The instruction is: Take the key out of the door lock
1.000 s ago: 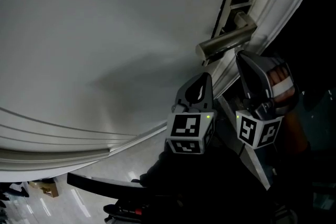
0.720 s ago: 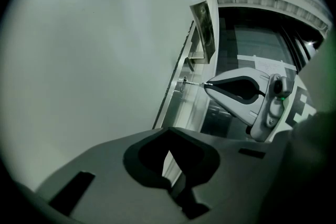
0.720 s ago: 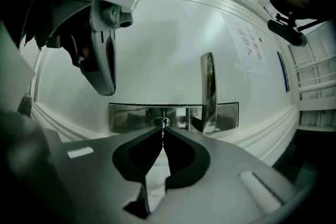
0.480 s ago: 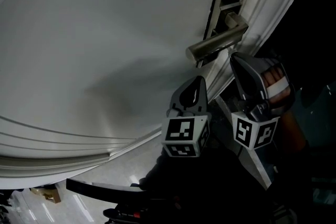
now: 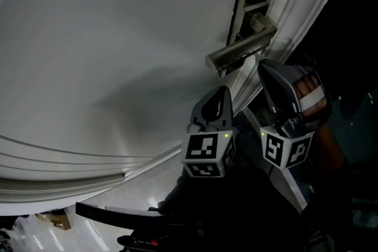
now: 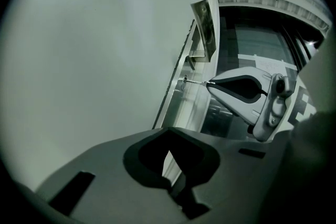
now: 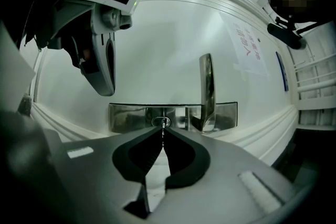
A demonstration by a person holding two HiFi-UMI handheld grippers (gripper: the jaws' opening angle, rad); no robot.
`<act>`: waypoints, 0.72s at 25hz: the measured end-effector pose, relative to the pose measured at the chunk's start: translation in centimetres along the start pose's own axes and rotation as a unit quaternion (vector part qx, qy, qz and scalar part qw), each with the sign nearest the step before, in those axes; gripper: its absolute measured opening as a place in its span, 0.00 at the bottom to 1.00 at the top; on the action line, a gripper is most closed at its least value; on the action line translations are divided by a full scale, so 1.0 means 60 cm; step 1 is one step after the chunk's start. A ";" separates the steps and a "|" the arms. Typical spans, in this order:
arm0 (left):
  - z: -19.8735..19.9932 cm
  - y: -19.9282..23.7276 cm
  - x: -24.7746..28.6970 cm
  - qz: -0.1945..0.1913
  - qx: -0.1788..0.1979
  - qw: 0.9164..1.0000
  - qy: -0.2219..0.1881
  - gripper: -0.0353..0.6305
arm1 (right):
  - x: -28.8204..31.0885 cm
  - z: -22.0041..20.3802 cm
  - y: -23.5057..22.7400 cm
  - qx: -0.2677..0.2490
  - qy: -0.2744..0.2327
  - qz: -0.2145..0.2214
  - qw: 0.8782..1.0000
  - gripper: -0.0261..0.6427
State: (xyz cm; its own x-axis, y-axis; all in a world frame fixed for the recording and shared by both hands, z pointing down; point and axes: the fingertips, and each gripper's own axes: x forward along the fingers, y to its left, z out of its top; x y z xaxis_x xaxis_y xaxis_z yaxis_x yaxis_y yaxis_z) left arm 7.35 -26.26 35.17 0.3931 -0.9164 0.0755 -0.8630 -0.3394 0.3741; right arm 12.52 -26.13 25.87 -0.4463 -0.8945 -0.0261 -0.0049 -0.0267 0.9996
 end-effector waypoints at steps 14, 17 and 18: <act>-0.002 -0.002 0.000 0.002 0.001 1.000 0.001 0.05 | -0.004 0.000 0.002 0.000 -0.001 -0.002 1.000 0.06; -0.004 -0.002 0.001 0.003 0.002 1.000 0.002 0.05 | -0.004 -0.002 0.003 0.000 -0.002 -0.002 1.000 0.06; -0.004 -0.003 0.001 0.002 0.001 1.000 0.002 0.05 | -0.004 -0.002 0.003 0.001 -0.002 -0.002 1.000 0.06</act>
State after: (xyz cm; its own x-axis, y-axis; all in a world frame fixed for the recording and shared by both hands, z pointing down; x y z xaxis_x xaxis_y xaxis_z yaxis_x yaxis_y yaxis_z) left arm 7.60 -26.22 35.36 0.3907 -0.9170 0.0806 -0.8652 -0.3360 0.3721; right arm 12.75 -26.00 26.08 -0.4498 -0.8926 -0.0300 -0.0086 -0.0293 0.9995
